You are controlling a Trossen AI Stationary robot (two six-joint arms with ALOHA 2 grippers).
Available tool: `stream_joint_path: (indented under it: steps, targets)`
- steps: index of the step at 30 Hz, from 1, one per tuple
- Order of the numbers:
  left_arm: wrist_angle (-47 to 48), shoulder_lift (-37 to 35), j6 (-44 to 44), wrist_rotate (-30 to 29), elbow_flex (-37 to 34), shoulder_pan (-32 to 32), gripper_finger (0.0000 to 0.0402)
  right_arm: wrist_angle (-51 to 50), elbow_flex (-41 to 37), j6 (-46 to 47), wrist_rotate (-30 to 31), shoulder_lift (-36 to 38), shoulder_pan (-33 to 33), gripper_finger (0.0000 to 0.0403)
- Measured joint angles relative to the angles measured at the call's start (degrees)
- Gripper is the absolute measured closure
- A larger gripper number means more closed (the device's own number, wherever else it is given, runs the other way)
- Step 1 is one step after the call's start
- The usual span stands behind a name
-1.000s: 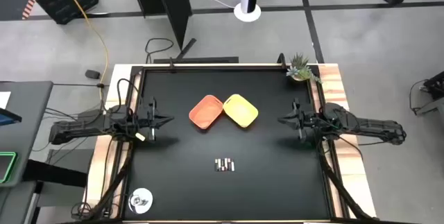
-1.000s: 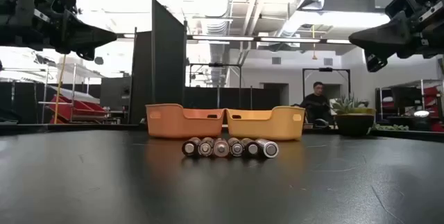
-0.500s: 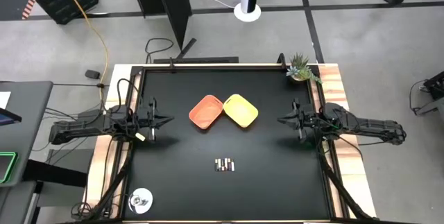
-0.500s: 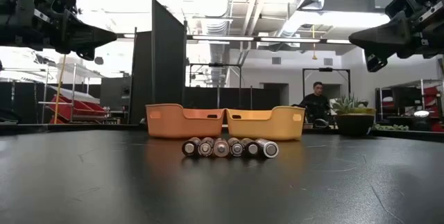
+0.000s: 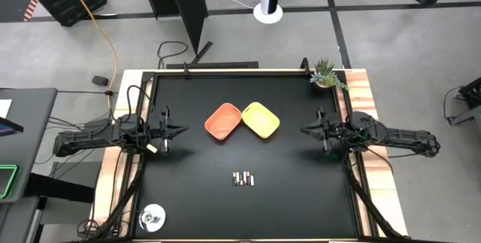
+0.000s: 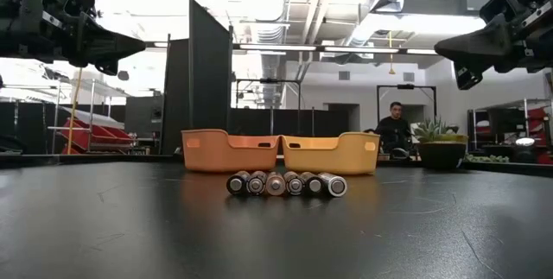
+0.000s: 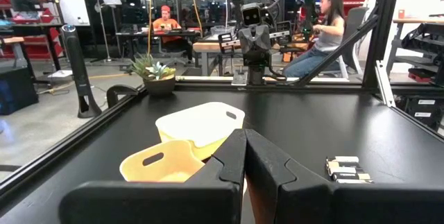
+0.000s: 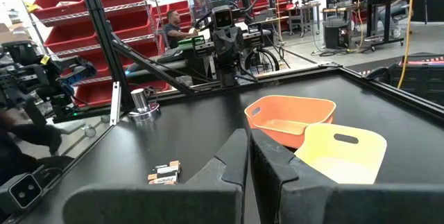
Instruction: Sort batteries
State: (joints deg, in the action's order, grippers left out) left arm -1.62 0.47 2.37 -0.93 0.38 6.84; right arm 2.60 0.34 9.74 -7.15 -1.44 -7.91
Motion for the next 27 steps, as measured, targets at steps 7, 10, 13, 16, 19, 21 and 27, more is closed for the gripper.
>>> stream_joint_path:
  steps: [7, 10, 13, 16, 19, 21, 27]
  targets:
    - [0.0, 0.0, 0.0, 0.0, 0.0, 0.0, 0.0395, 12.5, 0.0, 0.1, 2.9, 0.0, -1.0, 0.0365]
    - [0.0, 0.0, -0.1, 0.0, 0.0, 0.0, 0.0395, 22.8, 0.0, -4.1, 3.9, 0.0, -1.6, 0.0365]
    - [0.0, 0.0, -1.7, 0.0, 0.0, 0.0, 0.0395, 28.7, 1.5, 3.7, 8.3, 0.0, -2.8, 0.0365]
    - [-0.1, 0.0, -4.4, 0.0, 0.0, 0.0, 0.0395, 18.1, 5.8, 12.2, 6.4, -2.8, -3.0, 0.0365]
    - [-2.3, 0.0, -4.9, 0.0, 0.0, 0.0, 0.0395, 15.7, 6.7, 18.4, 5.3, -12.3, 0.0, 0.0365]
    - [-3.4, 0.0, -5.1, -0.4, 0.0, 0.0, 0.0395, 21.4, 6.7, 19.1, 5.2, -20.1, 3.7, 0.0365]
    - [-4.4, 0.0, -9.5, -0.6, 0.0, 0.0, 0.0395, 27.2, 14.3, 16.3, 4.2, -42.2, 17.4, 0.0365]
